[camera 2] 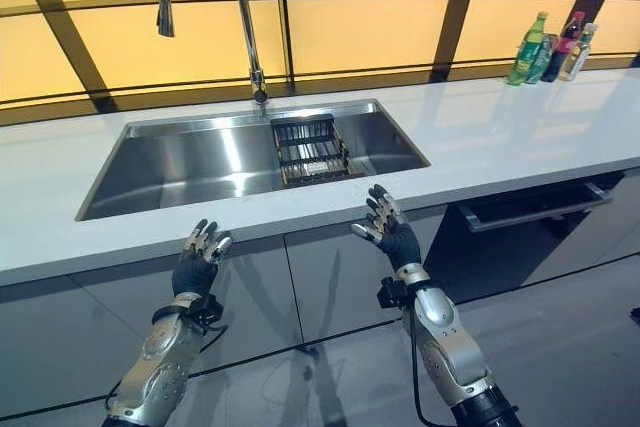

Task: Pick up plates and place into dishwasher.

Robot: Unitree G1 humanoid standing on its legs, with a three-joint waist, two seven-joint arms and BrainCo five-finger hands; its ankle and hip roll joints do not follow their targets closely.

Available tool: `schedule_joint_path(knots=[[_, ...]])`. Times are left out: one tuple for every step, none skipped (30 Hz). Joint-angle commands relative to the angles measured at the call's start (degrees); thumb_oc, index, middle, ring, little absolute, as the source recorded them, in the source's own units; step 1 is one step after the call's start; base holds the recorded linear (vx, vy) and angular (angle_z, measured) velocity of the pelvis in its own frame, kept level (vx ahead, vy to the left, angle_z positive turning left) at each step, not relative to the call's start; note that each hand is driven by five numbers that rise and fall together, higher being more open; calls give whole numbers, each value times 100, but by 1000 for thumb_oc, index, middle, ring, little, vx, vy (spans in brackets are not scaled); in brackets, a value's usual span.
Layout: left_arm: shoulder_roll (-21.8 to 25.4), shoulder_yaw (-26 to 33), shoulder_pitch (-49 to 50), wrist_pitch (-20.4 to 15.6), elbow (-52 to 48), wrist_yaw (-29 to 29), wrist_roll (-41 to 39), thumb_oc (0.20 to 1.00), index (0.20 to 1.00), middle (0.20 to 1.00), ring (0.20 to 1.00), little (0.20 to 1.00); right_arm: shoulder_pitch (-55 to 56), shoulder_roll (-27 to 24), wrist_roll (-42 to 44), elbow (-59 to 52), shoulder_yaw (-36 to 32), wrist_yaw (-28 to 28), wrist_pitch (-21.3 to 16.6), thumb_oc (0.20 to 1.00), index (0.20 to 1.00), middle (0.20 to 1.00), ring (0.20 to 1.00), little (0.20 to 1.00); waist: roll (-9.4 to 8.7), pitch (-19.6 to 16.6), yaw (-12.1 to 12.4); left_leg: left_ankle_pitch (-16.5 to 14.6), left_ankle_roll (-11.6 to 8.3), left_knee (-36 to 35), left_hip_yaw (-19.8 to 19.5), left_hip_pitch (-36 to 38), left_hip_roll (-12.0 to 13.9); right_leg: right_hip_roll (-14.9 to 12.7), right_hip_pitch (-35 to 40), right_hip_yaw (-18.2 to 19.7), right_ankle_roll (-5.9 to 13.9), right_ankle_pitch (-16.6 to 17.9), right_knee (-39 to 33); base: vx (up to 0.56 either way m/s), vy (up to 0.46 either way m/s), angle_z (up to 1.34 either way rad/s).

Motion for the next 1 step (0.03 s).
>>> schedule_joint_path(knots=[[86,65,-160,-500,-471,51,153,1000,1000,1000,1000,1000,-220,35,-282,-302,-42,-43,-515,1000,1000,1000,1000,1000,-298,-155,61,27,-499,885,407,-182,599,-296,114,-152,163,1019,-1000,11,-92,25]])
